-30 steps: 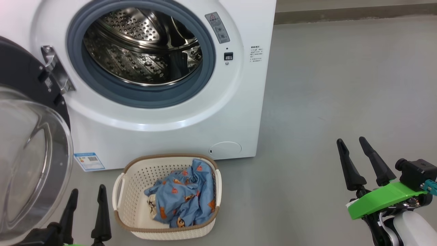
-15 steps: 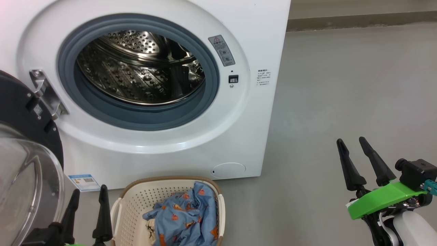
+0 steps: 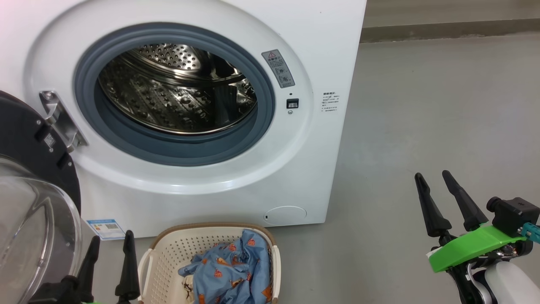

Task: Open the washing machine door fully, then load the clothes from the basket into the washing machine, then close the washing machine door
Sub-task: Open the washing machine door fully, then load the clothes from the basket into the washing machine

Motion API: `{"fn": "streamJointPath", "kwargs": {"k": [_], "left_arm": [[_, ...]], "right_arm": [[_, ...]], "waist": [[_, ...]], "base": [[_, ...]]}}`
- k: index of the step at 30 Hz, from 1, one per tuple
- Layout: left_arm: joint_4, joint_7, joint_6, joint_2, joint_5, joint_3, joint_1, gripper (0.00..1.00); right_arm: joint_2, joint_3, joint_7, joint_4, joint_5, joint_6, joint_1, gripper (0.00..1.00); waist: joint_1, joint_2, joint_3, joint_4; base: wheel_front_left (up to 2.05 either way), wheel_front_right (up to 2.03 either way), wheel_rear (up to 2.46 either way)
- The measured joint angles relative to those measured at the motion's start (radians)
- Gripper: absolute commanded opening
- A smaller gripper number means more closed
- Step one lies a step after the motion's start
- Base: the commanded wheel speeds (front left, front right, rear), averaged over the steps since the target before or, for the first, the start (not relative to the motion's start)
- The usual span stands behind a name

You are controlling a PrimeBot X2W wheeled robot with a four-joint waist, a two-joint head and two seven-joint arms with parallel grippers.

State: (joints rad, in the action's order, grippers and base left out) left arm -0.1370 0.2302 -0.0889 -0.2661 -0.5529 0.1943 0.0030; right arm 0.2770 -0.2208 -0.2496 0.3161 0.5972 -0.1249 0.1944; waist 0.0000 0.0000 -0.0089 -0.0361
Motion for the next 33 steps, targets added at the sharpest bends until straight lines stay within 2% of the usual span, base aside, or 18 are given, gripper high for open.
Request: {"fn": "streamJointPath", "kwargs": {"k": [33], "left_arm": [[-0.017,0.000,-0.018,-0.005,-0.001,0.026,0.000,1.00]], "right_arm": [[0.006,-0.012,0.000,0.007,0.002,0.000,0.000,1.00]], "waist": [[0.0000,0.0000,0.010,-0.010]], "base": [[0.00,0.00,0.00]]}}
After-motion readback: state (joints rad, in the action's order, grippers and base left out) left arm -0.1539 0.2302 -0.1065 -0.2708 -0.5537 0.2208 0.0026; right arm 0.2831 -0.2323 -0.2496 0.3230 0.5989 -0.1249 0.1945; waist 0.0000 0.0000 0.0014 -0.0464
